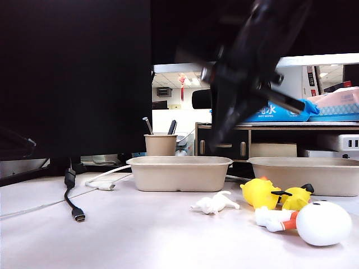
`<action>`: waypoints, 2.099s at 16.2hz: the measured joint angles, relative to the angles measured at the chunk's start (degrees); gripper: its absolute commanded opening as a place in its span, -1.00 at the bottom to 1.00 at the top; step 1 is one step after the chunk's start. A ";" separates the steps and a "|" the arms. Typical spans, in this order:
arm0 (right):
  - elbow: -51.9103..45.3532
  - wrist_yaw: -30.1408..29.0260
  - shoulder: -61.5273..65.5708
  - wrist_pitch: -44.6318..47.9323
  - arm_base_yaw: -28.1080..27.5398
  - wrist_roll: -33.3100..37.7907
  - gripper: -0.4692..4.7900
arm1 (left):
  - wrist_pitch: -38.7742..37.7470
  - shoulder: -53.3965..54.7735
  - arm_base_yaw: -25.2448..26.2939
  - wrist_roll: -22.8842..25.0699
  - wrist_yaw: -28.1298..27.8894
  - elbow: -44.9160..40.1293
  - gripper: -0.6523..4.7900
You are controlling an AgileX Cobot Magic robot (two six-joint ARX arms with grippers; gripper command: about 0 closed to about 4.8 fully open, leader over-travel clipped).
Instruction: Put the dolls with similar colors into the same paper box, while dolls with different colors go into separate paper boxes.
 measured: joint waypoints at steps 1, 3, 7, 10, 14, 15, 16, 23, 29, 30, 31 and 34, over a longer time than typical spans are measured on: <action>0.04 3.72 1.05 -1.01 1.97 -0.02 -0.83 | 0.00 0.00 0.00 0.00 0.00 0.00 -0.78; 0.04 6.60 3.26 -0.92 5.49 -0.07 -0.83 | 0.00 0.00 -0.02 0.00 0.00 0.00 -0.78; 0.17 7.52 5.27 1.60 7.43 -0.09 -0.14 | 0.00 -0.02 -0.02 -0.02 0.00 0.00 -0.78; 0.15 7.54 5.68 0.59 7.41 -0.42 0.60 | 0.00 -0.02 -0.02 0.00 0.00 0.00 -0.78; 0.15 7.17 5.70 0.11 7.45 -6.12 1.00 | 0.00 -0.07 -0.02 -0.02 0.00 0.00 -0.78; 0.15 7.63 5.70 0.28 7.45 -7.08 1.00 | 0.00 -0.07 0.00 -0.02 0.00 0.00 -0.78; 0.15 8.46 5.77 1.01 7.43 -8.48 1.00 | 0.00 -0.07 -0.02 -0.02 0.00 0.00 -0.78; 0.22 10.10 8.72 2.19 6.78 -21.59 1.00 | 0.00 -0.07 -0.02 -0.02 0.00 0.00 -0.78; 0.24 14.19 11.13 2.64 3.80 -27.02 1.00 | 0.00 -0.07 -0.02 -0.02 0.00 0.00 -0.78; 0.24 14.25 11.41 2.60 3.48 -27.06 1.00 | 0.00 -0.07 -0.02 0.00 0.00 0.00 -0.78; 0.24 14.19 11.67 2.62 3.37 -27.08 1.00 | 0.00 -0.07 0.00 -0.02 0.00 0.00 -0.78; 0.24 13.31 12.44 3.04 3.56 -27.34 1.00 | 0.00 -0.07 -0.02 0.00 0.00 0.00 -0.78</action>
